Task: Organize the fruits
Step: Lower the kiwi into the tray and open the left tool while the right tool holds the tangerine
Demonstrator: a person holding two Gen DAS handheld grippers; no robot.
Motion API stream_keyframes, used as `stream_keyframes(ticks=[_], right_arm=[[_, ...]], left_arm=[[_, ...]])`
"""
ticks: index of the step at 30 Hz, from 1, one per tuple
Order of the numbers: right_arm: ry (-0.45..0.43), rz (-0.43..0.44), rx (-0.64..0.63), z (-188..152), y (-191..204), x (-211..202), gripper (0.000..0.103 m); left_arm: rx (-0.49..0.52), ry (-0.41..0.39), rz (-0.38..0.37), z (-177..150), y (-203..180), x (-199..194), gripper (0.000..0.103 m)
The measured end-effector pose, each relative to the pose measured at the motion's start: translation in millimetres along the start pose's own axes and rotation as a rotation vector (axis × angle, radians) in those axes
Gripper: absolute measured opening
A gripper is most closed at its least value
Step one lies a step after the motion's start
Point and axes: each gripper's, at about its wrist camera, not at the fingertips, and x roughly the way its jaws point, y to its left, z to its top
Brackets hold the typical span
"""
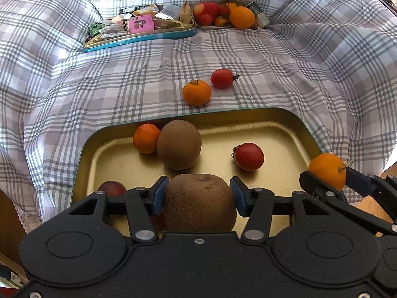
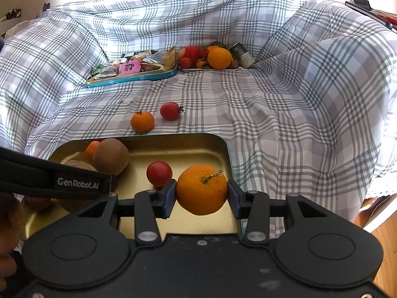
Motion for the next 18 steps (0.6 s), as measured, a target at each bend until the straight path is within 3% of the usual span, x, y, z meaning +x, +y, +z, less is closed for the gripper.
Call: stream_keyframes(ticks=[18], right_arm=[[-0.003, 0.012, 0.001, -1.6, -1.0, -1.7, 0.045]], left_arm=[[-0.020, 0.032, 0.005, -1.8, 2.0, 5.1, 0.059]])
